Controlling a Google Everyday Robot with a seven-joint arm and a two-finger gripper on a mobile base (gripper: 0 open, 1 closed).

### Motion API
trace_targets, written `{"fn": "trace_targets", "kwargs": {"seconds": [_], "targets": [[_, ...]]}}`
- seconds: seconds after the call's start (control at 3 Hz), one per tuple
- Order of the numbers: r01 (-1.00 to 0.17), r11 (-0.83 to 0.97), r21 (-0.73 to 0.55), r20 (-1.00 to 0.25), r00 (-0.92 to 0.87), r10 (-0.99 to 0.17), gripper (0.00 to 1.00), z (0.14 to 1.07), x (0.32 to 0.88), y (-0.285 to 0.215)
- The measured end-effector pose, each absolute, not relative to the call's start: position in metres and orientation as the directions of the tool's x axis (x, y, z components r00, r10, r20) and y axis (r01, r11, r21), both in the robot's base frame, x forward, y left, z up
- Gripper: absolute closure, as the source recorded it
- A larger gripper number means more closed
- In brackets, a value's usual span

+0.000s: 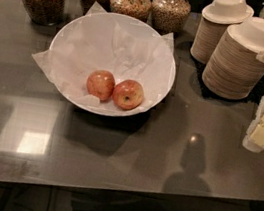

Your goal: Pick apple from white bowl

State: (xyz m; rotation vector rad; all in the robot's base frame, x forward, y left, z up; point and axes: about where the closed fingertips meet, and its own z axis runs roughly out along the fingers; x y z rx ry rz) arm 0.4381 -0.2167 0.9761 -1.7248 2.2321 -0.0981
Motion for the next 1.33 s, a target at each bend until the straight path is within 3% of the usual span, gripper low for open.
{"fn": "trace_targets", "kwargs": {"seconds": [0.67,1.33], "targets": [[-0.939,0.240,-0.247,-0.264,-0.173,-0.949,0.00,0.964,0.452,-0.199],[-0.964,0.084,-0.251,-0.443,0.037,-0.896,0.00,0.945,0.497,-0.105]]}}
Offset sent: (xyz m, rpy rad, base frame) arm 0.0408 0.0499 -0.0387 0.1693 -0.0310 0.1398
